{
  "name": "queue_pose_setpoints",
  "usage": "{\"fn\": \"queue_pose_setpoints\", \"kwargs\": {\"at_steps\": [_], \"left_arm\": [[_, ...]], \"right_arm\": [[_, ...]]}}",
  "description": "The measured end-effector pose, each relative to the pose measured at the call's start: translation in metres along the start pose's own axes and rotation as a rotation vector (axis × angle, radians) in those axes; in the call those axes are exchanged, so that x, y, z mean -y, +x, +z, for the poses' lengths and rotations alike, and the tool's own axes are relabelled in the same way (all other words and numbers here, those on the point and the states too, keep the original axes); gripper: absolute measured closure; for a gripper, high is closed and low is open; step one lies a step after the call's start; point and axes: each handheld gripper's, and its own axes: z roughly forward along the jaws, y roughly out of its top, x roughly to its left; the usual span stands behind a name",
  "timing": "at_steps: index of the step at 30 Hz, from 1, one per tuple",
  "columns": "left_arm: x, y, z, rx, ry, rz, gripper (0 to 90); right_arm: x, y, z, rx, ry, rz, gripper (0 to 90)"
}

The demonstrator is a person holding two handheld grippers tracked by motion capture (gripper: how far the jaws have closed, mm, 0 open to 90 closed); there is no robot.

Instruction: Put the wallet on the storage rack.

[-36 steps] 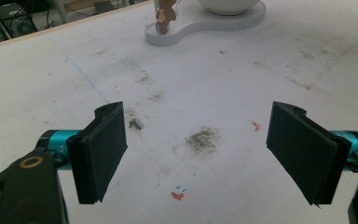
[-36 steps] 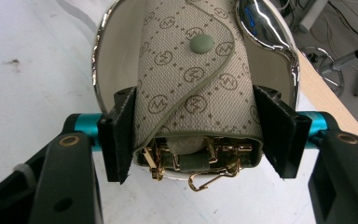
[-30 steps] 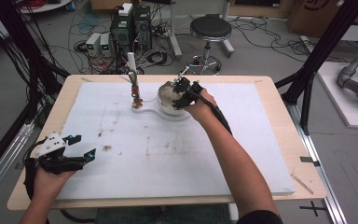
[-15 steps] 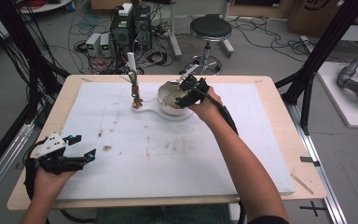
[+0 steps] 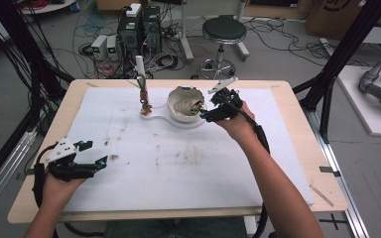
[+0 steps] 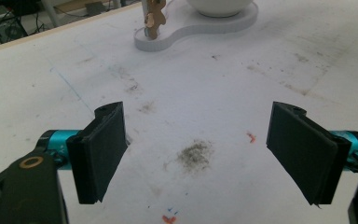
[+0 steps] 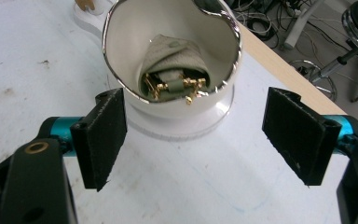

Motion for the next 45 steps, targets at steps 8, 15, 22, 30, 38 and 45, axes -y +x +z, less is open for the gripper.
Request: {"fn": "queue_pose_setpoints", "kwargs": {"at_steps": [8,15,22,30,38,45], "left_arm": [[-0.007,-0.002,0.014,0.032,-0.005,0.017,19.9],[-0.013,-0.004,0.027,0.06,-0.008,0.027,19.9],[-0.017,-0.005,0.036,0.08,-0.008,0.035,19.9],[-0.018,-0.007,0.039,0.076,-0.011,0.031,19.9],[-0.021,-0.009,0.042,0.093,-0.019,0.039,19.9],[-0.022,-0.011,0.044,0.1,-0.019,0.047,19.9]], "right_arm": [[0.037,-0.006,-0.029,-0.005,-0.078,0.051,21.8],[0.071,-0.008,-0.048,-0.001,-0.143,0.098,21.8],[0.108,-0.003,-0.059,0.015,-0.21,0.154,21.7],[0.144,-0.001,-0.054,-0.004,-0.232,0.208,21.1],[0.17,-0.003,-0.05,0.036,-0.241,0.285,20.7],[0.18,-0.005,-0.049,0.063,-0.258,0.29,20.2]]}}
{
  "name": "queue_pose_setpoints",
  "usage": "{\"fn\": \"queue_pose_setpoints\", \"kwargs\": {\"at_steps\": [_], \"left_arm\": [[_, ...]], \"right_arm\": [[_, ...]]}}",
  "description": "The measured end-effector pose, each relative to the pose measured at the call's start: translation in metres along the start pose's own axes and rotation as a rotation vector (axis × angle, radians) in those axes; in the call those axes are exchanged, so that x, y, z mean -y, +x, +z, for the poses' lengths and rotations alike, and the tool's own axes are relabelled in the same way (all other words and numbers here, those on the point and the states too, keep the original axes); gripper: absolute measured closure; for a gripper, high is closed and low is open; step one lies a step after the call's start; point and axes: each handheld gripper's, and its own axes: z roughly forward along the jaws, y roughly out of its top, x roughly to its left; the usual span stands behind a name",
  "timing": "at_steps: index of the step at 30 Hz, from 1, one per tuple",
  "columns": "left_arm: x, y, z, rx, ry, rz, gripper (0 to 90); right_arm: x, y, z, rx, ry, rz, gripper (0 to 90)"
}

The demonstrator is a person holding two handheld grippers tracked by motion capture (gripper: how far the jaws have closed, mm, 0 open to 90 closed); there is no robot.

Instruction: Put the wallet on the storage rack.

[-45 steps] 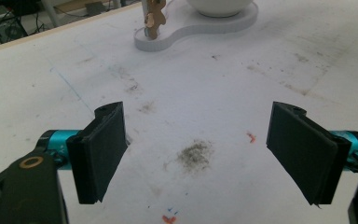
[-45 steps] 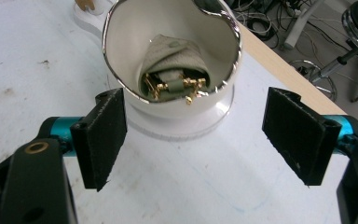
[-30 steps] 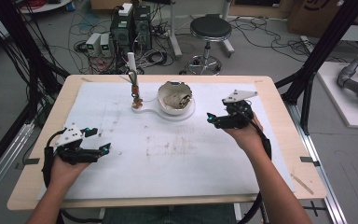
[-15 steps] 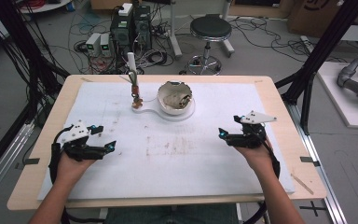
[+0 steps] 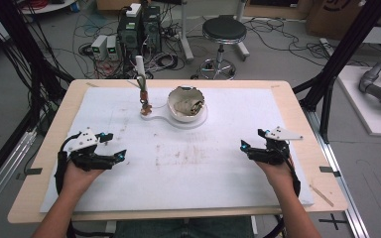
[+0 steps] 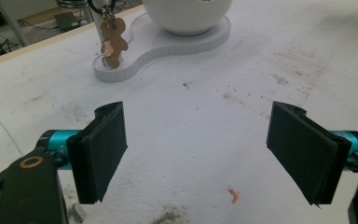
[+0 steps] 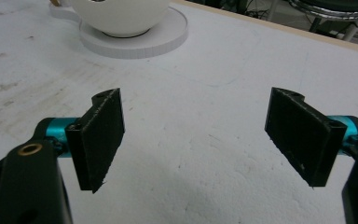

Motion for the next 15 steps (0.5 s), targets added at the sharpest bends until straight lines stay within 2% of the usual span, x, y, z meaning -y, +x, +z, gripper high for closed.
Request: {"fn": "queue_pose_setpoints", "kwargs": {"at_steps": [7,15], "left_arm": [[0.0011,-0.0002,0.0026,0.013,0.005,0.004,19.9],[0.0007,-0.0008,0.0018,0.012,0.003,0.006,19.9]], "right_arm": [[0.0031,0.0015,0.0035,0.014,0.019,-0.008,20.2],[0.0033,0.0001,0.0002,0.03,0.005,-0.008,20.2]]}}
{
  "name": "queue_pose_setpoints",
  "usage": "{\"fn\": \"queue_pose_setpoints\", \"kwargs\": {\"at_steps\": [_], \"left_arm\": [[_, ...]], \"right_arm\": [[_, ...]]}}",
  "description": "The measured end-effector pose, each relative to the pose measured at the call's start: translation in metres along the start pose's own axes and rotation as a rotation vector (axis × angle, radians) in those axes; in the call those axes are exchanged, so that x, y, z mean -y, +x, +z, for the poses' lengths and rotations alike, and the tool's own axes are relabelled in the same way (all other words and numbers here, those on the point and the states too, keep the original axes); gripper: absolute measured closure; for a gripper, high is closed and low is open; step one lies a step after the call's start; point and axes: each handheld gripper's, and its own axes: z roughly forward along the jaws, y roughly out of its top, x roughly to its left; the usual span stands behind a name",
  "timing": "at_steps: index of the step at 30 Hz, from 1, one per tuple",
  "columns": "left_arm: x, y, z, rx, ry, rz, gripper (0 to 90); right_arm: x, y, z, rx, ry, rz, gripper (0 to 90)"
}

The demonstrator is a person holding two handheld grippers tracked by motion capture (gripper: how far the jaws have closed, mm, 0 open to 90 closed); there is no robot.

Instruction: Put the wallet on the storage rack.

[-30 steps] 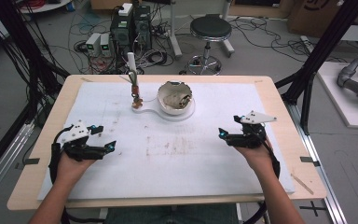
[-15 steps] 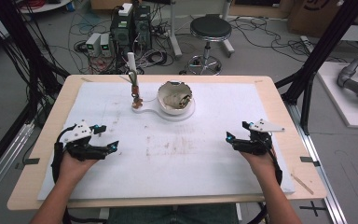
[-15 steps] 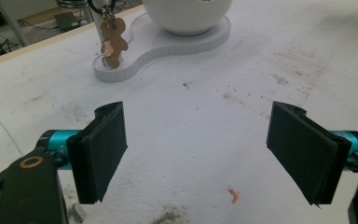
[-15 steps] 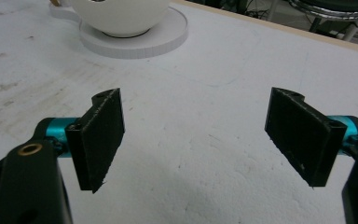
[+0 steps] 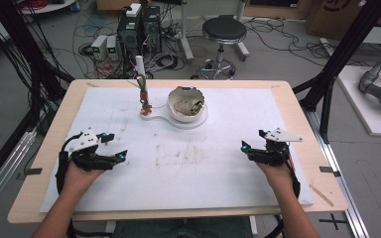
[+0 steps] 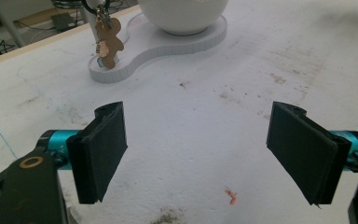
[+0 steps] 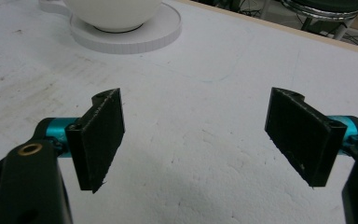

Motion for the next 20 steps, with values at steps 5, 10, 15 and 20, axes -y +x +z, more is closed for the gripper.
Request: {"fn": "queue_pose_setpoints", "kwargs": {"at_steps": [5,10,15,20], "left_arm": [[-0.0002,-0.0001,0.001,-0.001,0.002,0.002,19.9],[0.0001,0.0009,0.0024,0.003,0.008,0.003,19.9],[0.0004,0.0013,0.0024,0.005,0.007,0.0,19.9],[-0.0006,0.0014,0.0032,0.004,0.006,-0.001,19.9]], "right_arm": [[0.0009,-0.0009,-0.0002,0.003,0.007,0.007,20.2],[0.0016,-0.0015,-0.0002,0.006,0.013,0.004,20.2],[0.0016,-0.0018,0.0002,0.008,0.014,0.011,20.2],[0.0016,-0.0014,-0.001,0.009,0.01,0.008,20.2]]}}
